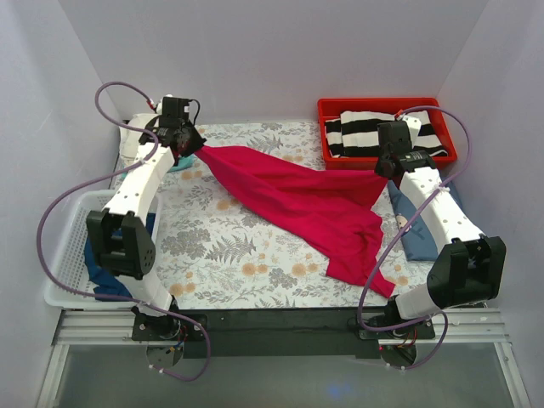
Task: Fold and stack the t-shirts
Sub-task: Flatten out the tshirt
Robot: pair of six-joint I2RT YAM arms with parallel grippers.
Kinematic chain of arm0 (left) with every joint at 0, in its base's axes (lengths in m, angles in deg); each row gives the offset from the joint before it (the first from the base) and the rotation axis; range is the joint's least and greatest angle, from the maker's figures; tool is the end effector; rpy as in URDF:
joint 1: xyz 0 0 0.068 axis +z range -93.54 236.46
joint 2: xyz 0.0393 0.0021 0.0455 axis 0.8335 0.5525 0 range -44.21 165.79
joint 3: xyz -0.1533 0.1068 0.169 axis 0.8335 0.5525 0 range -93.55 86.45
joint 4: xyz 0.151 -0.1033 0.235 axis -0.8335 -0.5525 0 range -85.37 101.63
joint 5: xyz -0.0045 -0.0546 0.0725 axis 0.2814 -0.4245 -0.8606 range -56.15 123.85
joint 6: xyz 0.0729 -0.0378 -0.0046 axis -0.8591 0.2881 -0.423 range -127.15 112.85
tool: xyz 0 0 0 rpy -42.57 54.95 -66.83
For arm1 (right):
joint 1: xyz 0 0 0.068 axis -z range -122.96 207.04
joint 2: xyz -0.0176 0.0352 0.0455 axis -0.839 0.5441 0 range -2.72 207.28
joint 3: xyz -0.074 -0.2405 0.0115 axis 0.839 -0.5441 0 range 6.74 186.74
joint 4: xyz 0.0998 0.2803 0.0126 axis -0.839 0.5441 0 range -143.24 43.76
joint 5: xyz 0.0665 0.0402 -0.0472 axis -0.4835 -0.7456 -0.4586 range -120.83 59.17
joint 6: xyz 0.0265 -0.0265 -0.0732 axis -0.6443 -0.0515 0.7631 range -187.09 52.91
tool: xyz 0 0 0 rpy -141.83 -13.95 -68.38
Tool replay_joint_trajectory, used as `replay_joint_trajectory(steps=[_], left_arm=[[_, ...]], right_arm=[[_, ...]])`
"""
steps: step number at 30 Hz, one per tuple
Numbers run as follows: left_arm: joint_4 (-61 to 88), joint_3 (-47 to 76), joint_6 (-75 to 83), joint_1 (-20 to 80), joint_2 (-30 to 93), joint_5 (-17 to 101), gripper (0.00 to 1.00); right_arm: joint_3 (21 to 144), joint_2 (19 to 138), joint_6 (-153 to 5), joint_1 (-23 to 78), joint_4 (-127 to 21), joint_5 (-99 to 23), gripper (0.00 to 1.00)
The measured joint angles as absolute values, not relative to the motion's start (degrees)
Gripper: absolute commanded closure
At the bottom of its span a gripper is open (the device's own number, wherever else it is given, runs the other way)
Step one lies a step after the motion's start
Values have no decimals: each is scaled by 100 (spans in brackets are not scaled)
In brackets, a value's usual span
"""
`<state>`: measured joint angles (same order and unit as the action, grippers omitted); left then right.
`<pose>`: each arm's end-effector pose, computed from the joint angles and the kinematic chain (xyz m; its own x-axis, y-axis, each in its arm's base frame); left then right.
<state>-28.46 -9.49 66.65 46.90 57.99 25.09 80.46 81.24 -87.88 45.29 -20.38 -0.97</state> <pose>0.4548 -0.0655 0.2744 -0.2573 -0.9191 -0.2983 -0.6682 0.3922 -0.6322 0.3826 0.0432 0.2701 -0.5618 0.1976 -0.8033 0.4052 0.9123 -0.0590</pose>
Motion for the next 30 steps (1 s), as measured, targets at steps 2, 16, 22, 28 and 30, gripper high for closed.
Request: replay_joint_trajectory(steps=[2,16,22,28,30], left_arm=[[-2785,-562,6777,4692,5215,2352,100],[-3797,3036,7441,4699,4186,2363,54],[-4160,2730,7476,4699,4035,1963,52],[-3745,2183,7448,4723,4100,1985,59],[-3570,2081,7435,4754,4273,2109,63]], right_arm=[[8061,8089,-8786,4529,-2047,-92,99],[8037,7939,-8804,4529,-1900,-53,99],[8078,8026,-8946,4529,-1701,59,99],[8081,8102,-9064,4529,-1640,48,99],[8081,8102,-9092,4529,-1620,43,99]])
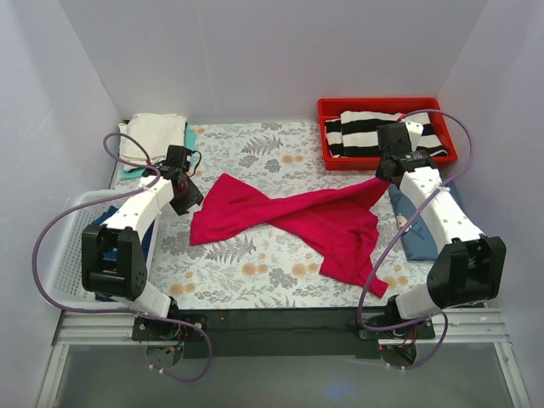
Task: Fold and stack the t-shirts
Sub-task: Flatten out the tshirt
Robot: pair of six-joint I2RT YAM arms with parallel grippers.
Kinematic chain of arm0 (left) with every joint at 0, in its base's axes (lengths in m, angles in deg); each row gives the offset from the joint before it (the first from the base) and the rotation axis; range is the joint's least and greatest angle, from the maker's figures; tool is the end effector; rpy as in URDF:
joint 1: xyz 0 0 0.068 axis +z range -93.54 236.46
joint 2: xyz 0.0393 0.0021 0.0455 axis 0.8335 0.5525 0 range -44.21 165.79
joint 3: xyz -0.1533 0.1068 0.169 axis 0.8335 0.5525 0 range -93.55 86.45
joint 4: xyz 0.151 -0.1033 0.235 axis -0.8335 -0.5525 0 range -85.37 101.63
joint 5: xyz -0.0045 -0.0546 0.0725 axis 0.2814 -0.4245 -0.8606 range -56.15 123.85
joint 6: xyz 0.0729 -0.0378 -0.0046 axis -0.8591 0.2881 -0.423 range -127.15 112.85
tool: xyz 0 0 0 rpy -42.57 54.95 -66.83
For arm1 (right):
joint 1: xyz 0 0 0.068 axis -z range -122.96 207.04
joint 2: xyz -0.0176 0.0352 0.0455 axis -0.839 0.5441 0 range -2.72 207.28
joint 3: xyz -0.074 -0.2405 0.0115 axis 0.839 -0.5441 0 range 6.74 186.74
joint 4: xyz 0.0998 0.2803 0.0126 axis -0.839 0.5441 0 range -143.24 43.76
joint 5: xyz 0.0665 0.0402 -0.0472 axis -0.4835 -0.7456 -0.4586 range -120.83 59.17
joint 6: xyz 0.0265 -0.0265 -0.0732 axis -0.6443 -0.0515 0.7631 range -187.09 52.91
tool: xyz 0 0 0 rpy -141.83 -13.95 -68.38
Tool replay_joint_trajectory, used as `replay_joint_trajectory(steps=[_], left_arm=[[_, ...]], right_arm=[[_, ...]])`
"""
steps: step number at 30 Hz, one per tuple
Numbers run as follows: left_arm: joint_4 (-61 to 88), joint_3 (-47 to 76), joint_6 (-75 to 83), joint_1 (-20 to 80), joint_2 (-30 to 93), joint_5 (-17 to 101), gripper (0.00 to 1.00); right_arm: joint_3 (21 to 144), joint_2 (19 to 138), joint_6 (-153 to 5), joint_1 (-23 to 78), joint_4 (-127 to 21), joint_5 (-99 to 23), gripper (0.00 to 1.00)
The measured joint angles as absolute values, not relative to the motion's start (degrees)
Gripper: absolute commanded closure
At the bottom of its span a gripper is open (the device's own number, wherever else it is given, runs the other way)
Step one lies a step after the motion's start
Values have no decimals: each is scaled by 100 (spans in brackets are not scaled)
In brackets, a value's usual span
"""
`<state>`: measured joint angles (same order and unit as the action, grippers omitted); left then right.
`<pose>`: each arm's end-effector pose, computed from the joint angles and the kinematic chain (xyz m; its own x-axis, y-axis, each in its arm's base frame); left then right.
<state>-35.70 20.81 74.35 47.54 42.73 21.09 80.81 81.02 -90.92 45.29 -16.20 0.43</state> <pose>0.3436 -0.0379 0.1746 -0.2070 -0.9439 -0.2571 -0.8992 0.2871 -0.3300 0.3754 0.0402 0.2675 -0.5816 0.2318 -0.7798 0.4475 0.8917 -0.0687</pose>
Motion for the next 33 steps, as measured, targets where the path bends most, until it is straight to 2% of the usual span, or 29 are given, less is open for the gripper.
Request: replay_joint_trajectory(steps=[3,8,23,33], left_arm=[[-3367,2061,7424,4806,4583,2258,64],[-3078,2087,7312,4883,4979,2387,59],[-2604,2356,7070,4994,5523,2536,58],[-2588,2336,6952,4994,5689,2547,65]], right_arm=[[8081,8102,-9103,4529,-1603,17,99],[8081,8102,-9103,4529,-1603,-33,99],[8078,8100,-9094,4529,-1603,-88,99],[8035,8100,-9112,4529,-1603,-118,99]])
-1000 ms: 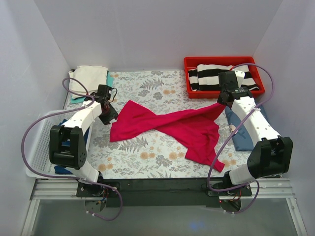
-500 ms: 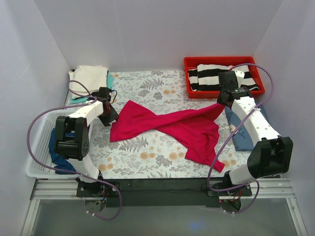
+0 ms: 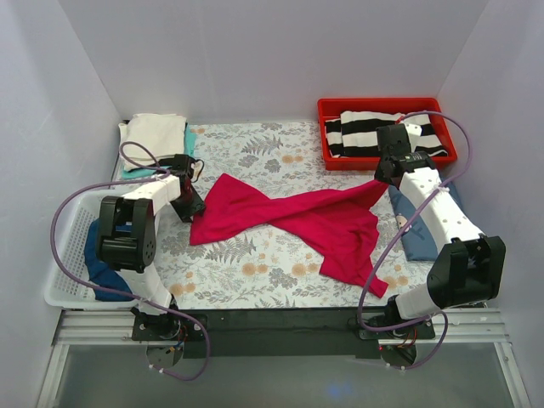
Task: Fold and stack the t-shirts
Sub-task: Flatten out the tshirt
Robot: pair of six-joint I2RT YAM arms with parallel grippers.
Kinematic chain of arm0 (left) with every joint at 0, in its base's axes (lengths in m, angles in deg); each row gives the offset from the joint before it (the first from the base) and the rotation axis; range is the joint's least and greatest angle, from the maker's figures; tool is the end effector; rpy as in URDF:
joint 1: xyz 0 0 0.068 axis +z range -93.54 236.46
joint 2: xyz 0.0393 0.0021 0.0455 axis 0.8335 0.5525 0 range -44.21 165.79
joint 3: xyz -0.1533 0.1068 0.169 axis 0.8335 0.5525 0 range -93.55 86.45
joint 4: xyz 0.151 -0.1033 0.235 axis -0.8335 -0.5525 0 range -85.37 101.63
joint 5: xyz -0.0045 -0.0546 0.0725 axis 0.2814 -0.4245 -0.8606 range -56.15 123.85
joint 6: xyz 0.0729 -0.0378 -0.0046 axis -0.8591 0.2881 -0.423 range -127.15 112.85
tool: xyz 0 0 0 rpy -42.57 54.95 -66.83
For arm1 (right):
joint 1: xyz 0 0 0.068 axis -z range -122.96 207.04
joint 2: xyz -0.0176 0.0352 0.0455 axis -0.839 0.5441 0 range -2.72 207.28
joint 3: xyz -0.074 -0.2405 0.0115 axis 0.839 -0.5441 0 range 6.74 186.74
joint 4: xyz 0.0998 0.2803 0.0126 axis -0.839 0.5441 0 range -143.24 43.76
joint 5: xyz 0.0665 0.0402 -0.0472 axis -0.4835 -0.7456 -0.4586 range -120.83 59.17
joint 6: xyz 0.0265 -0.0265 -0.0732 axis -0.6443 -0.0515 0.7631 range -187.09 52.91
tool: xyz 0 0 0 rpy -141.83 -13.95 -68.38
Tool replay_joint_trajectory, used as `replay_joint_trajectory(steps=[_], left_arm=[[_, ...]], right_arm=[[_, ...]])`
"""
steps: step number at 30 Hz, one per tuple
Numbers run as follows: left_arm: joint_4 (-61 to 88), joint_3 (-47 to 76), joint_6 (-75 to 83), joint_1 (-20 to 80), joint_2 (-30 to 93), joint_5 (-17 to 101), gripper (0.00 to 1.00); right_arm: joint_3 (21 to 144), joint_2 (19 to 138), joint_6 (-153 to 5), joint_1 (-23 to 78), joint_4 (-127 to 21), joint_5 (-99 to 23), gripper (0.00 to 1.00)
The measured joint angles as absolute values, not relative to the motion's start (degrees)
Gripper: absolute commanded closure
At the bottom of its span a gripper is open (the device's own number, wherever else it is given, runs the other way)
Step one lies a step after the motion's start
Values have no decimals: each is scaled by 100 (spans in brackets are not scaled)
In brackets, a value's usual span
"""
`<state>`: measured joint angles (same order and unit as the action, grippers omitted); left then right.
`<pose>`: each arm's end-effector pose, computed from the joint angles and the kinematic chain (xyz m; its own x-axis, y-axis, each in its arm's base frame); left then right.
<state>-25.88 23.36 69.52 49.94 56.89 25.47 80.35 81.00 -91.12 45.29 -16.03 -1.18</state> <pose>0.3620 -0.0308 0.0839 -0.2960 -0.9351 -0.1948 -0.9185 0.3346 -0.2108 0.3747 0.0418 0.2635 -0.5958 0.2376 -0.7672 0.4315 0.9004 -0.0563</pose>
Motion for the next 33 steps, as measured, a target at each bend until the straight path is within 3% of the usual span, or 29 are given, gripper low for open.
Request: replay_joint_trajectory(steps=[10,14,25,33], left_arm=[[-2532,1960,6694,4998,6013,2566,83],[-2453,1930,6628,4998,6039,2612,100],[-2805,1528,6639,4998,6028,2523,100],[-2919,-855,6829,4998,6019,2466,100]], right_arm=[[7982,8063,-9162,4529,-1590,-164,99],[7919,8015,-9177,4529,-1583,-164,99],[8022,8013,-9086,4529,-1526,-210,99],[9923,8288,-8565,4529,-1397,-250,99]])
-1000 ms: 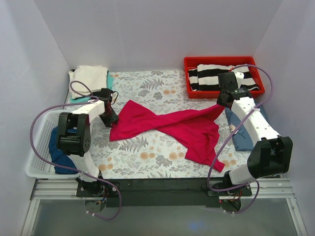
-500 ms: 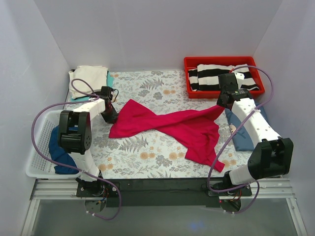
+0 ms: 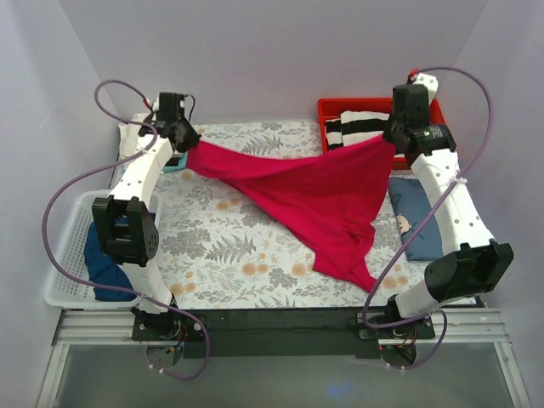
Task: Fold and stack the t-shirts
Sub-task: Flatten out the tshirt
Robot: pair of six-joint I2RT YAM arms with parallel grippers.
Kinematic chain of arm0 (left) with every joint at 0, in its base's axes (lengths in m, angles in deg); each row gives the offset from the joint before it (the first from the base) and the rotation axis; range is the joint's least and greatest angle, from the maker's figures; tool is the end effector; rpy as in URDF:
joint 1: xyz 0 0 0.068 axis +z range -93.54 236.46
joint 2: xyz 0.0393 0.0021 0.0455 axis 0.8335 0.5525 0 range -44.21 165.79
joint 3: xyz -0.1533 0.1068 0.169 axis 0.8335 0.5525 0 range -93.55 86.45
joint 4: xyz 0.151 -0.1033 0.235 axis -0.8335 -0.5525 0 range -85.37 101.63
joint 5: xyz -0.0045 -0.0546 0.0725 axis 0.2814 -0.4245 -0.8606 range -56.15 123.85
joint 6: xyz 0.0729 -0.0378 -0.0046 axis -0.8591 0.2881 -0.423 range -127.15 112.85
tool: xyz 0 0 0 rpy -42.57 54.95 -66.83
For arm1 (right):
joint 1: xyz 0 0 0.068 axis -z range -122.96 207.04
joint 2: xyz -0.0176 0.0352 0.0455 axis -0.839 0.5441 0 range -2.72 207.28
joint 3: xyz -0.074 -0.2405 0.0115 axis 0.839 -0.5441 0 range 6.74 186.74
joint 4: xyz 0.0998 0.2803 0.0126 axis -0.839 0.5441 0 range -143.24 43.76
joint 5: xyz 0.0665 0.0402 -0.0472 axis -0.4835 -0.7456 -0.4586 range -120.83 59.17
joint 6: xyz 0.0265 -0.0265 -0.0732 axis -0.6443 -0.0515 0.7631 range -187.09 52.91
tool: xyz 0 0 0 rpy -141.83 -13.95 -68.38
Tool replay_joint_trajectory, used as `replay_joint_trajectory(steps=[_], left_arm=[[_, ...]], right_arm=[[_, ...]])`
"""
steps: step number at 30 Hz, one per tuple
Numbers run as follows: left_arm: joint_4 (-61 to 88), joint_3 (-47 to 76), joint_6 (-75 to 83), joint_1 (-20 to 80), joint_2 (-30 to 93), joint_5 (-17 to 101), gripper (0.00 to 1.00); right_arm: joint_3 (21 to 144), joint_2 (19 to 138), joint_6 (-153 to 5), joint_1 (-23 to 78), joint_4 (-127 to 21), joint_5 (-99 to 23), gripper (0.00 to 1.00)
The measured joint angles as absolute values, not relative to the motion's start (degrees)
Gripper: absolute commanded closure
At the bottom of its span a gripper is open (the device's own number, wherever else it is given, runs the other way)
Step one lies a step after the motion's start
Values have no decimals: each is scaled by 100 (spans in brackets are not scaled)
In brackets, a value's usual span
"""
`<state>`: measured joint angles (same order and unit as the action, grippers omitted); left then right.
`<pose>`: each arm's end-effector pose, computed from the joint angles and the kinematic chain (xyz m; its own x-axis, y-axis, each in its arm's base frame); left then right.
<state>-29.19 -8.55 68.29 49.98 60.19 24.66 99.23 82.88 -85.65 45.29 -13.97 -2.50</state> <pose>0.4606 -0.0408 0.2500 -0.2017 -0.9387 -0.2795 -0.7365 0.3335 -0.5885 0.3900 0.0464 0.3753 -0.4293 0.1969 -0.8814 0.3691 0.9290 0.0277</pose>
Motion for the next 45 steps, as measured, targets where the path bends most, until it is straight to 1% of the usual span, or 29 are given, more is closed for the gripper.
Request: replay_joint_trajectory(steps=[6,9,14,21,26,29,32,34,37,40,42,45], left_arm=[[-2540,-2743,6873,5215,6026,2735,100],[-2213,-3300,6901,5429,6024,3023,100],[-1804,-3589,6834,5575,5921,3550,100],[-1760,-3609,6650,5556,5473,4208,100],[-1821,-3137,6571,5564,4433,4293,100],[-1850,-3053,6528,5562,3853,4210,100],[-1819,-2984,6506,5562,3373,4077,100],[-1743,-2706,6534,5564,3080,4046,100],[-1601,-1777,6685,5564,2640,4059,100],[-1354,-483,6921,5564,2431,4186,100],[-1334,374,7059,5560,2544,4297,100],[-1319,1495,7181,5558,3130,4352,100]], right_arm=[[11650,8841,-8095,4529,-1387,-250,99],[12531,9211,-7857,4529,-1373,-282,99],[13422,9394,-7567,4529,-1380,-459,99],[13392,8596,-7274,4529,-1561,-687,99],[13018,7506,-7112,4529,-1999,-663,99],[12841,6935,-7088,4529,-2267,-553,99],[12762,6607,-7083,4529,-2512,-444,99],[12762,6548,-7083,4529,-2661,-389,99],[12697,6618,-7068,4529,-2842,-293,99],[12384,6822,-7066,4529,-2991,-162,99],[12065,7049,-7077,4529,-3043,-68,99],[11405,7488,-7134,4529,-3225,17,99]])
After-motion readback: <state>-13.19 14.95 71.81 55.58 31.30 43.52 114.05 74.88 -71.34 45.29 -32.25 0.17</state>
